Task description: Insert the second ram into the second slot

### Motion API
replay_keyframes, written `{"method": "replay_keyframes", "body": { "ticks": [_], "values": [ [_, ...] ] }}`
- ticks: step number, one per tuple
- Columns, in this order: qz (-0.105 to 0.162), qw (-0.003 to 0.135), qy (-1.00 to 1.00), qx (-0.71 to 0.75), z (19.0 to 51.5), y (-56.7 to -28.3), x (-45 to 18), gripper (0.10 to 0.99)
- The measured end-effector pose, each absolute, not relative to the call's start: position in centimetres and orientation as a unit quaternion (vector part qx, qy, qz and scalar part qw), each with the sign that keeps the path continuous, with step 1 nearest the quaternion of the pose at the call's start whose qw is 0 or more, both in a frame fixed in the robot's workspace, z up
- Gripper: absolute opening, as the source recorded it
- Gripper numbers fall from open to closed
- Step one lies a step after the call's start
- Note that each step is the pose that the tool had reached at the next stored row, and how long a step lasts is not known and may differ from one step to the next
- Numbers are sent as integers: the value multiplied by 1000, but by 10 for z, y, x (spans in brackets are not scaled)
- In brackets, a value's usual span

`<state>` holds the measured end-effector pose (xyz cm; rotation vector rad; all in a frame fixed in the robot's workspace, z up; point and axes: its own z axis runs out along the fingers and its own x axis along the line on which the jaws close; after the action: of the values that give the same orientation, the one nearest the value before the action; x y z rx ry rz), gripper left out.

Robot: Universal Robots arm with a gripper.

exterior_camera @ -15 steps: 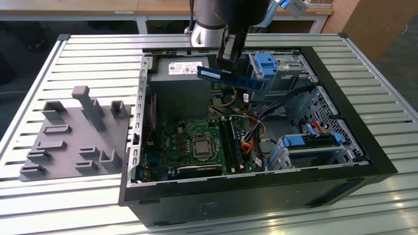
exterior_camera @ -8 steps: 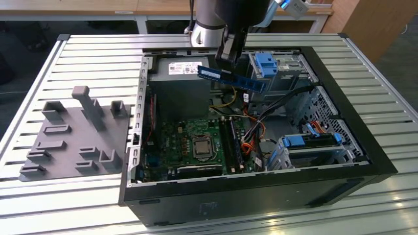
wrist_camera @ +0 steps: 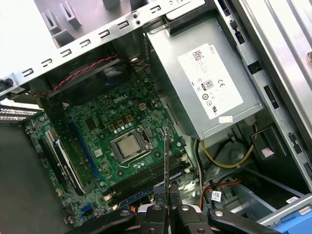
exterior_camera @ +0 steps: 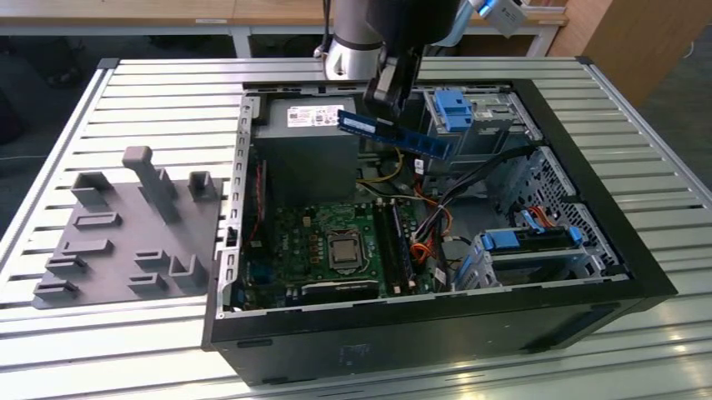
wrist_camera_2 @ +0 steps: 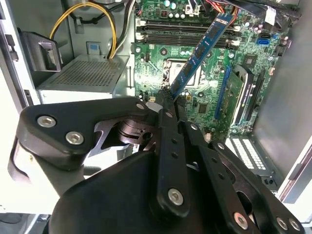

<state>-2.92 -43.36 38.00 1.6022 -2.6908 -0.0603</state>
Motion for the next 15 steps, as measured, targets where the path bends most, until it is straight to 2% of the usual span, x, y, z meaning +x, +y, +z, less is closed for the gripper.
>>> {"method": "replay_keyframes", "body": {
  "ticks": [15],
  "values": [
    [-19,4,-877,480,380,-434,-29,137]
  ]
}}
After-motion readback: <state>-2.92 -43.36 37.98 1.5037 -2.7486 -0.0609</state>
